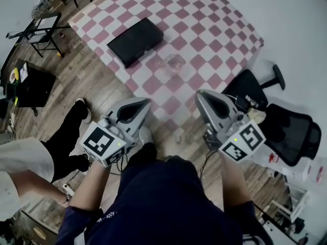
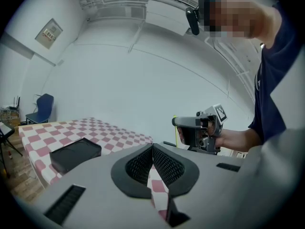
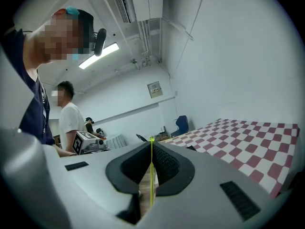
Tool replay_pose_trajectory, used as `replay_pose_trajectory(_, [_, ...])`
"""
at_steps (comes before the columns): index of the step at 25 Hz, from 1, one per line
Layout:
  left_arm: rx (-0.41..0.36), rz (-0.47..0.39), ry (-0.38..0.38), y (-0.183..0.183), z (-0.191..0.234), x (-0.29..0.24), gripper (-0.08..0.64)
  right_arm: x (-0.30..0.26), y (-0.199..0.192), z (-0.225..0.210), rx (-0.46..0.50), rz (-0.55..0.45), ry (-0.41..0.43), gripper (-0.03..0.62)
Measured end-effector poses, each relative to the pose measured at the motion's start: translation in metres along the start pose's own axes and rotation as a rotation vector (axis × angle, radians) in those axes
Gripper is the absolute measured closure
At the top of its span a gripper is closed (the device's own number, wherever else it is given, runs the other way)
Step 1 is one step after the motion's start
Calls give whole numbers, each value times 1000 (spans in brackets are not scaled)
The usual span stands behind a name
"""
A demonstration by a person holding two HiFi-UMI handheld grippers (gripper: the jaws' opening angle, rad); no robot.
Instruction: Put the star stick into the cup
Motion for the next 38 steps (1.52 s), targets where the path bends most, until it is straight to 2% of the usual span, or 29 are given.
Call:
replay_pose_trajectory(8, [31, 21, 22, 8, 42, -23, 529, -52, 26, -36, 10, -33, 4, 571])
replay_pose_trajectory(14, [60, 32, 95, 3, 60, -50, 529, -91, 44, -77, 26, -72, 31, 571])
replay_pose_trajectory(20, [94, 26, 189, -4, 75, -71, 529, -137, 56, -103, 103, -63, 124, 571])
replay_pose_trajectory(27, [131, 10, 268, -15, 87, -83, 529, -175, 30, -120, 135, 18, 208, 571])
replay_pose_trajectory(38, [202, 34, 329, -44, 100, -77, 529, -210, -27, -126, 204, 142, 269, 571])
Point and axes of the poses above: the fingertips, and each gripper's own axes: x backward along the fingers, z to its left, y out of its top, the point moved 4 cm from there along x, backward along the fingers, and after that the axes turned 8 degrees about -y, right-handed, at the moved point
